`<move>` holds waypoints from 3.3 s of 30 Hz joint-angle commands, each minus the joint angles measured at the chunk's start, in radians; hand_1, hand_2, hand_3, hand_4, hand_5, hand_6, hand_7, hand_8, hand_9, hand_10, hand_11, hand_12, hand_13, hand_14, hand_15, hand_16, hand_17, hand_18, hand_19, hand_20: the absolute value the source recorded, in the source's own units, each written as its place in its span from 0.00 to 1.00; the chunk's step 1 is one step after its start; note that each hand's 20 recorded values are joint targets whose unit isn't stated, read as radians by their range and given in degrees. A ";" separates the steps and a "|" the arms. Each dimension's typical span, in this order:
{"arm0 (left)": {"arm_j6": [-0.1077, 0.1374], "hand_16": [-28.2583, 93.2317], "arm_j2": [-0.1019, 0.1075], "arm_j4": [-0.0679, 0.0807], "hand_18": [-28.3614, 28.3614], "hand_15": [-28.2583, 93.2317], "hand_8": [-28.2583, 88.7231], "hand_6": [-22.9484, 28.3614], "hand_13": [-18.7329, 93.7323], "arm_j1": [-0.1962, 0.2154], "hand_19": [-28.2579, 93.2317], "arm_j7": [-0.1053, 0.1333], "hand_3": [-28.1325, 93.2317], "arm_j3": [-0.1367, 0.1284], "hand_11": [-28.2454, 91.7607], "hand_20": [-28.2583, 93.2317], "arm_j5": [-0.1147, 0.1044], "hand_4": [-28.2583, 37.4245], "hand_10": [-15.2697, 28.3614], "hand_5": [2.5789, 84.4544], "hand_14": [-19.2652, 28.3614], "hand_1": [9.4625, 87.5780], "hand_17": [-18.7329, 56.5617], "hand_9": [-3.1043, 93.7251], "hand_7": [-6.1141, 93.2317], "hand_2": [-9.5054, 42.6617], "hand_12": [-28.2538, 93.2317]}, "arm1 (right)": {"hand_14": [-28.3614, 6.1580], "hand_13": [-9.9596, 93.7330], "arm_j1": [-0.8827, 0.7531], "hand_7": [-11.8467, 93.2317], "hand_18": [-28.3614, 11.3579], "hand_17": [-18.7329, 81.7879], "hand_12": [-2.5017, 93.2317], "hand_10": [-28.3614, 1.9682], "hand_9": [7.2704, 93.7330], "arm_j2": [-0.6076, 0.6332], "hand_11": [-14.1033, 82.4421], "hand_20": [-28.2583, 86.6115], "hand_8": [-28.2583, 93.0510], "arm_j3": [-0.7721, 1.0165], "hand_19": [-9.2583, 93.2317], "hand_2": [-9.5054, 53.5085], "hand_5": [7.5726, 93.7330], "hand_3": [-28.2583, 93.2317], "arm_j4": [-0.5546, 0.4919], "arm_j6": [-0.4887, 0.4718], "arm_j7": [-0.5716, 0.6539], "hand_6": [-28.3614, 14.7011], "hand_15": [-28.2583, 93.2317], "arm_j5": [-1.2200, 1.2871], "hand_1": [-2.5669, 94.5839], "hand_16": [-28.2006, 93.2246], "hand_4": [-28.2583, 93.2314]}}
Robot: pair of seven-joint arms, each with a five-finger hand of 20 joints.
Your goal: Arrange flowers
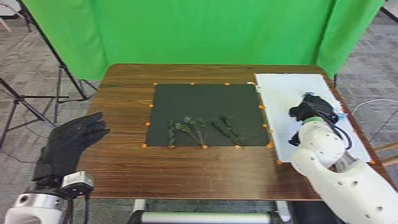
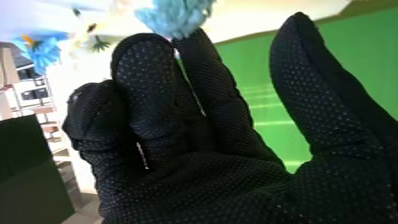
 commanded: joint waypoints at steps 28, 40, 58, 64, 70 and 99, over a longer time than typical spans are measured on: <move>0.000 0.12 0.009 -0.001 0.90 0.76 0.15 0.69 0.39 -0.013 0.73 -0.004 0.91 0.002 0.54 0.30 -0.006 0.12 0.84 0.50 0.98 0.23 0.12 0.42 0.26 0.27 0.31 | 0.52 0.80 0.024 0.34 0.24 0.72 0.36 0.48 0.80 -0.049 0.36 0.56 0.31 -0.068 1.00 0.00 0.70 0.86 0.090 -0.070 0.059 0.46 0.84 -0.032 0.58 0.40 0.00; -0.004 0.12 0.010 0.002 0.90 0.76 0.15 0.69 0.39 -0.015 0.73 0.001 0.91 0.007 0.54 0.30 -0.005 0.12 0.83 0.50 0.97 0.23 0.12 0.42 0.26 0.27 0.31 | 0.62 0.87 0.033 0.41 0.27 0.76 0.43 0.64 0.89 -0.030 0.40 0.58 0.34 -0.098 1.00 0.00 0.77 0.86 0.107 0.027 0.060 0.56 0.83 -0.097 0.64 0.41 0.00; -0.002 0.12 0.006 -0.007 0.90 0.76 0.15 0.69 0.39 0.018 0.73 0.000 0.91 -0.028 0.54 0.29 -0.004 0.12 0.84 0.50 0.97 0.23 0.12 0.42 0.26 0.27 0.31 | 0.64 0.89 0.131 0.39 0.26 0.78 0.44 0.63 0.93 -0.004 0.39 0.60 0.34 -0.160 1.00 0.00 0.83 0.88 -0.062 0.126 -0.027 0.55 0.82 -0.174 0.65 0.43 0.00; -0.003 0.12 0.003 -0.009 0.90 0.76 0.15 0.69 0.39 0.061 0.73 -0.009 0.91 -0.068 0.54 0.29 -0.009 0.12 0.83 0.50 0.97 0.23 0.12 0.42 0.26 0.27 0.31 | 0.64 0.89 0.245 0.38 0.26 0.78 0.44 0.62 0.94 -0.059 0.38 0.61 0.35 -0.284 1.00 0.00 0.83 0.88 -0.136 0.133 -0.115 0.54 0.82 -0.120 0.65 0.43 0.00; 0.002 0.12 -0.006 -0.008 0.90 0.76 0.15 0.69 0.39 0.092 0.73 -0.014 0.91 -0.095 0.54 0.29 -0.019 0.12 0.83 0.50 0.97 0.23 0.12 0.42 0.26 0.27 0.31 | 0.64 0.89 0.345 0.38 0.27 0.78 0.45 0.63 0.94 -0.161 0.38 0.61 0.35 -0.423 1.00 0.00 0.84 0.88 -0.152 0.116 -0.221 0.55 0.82 -0.084 0.65 0.44 0.00; -0.042 0.12 0.008 0.052 0.90 0.76 0.14 0.69 0.39 -0.155 0.73 -0.092 0.92 0.019 0.55 0.29 0.016 0.12 0.83 0.50 0.98 0.23 0.12 0.42 0.26 0.27 0.31 | 0.69 0.89 0.291 0.42 0.31 0.76 0.44 0.72 0.93 -0.573 0.37 0.62 0.31 -0.498 1.00 0.00 0.81 0.88 0.145 0.110 -0.260 0.60 0.82 0.058 0.62 0.45 0.00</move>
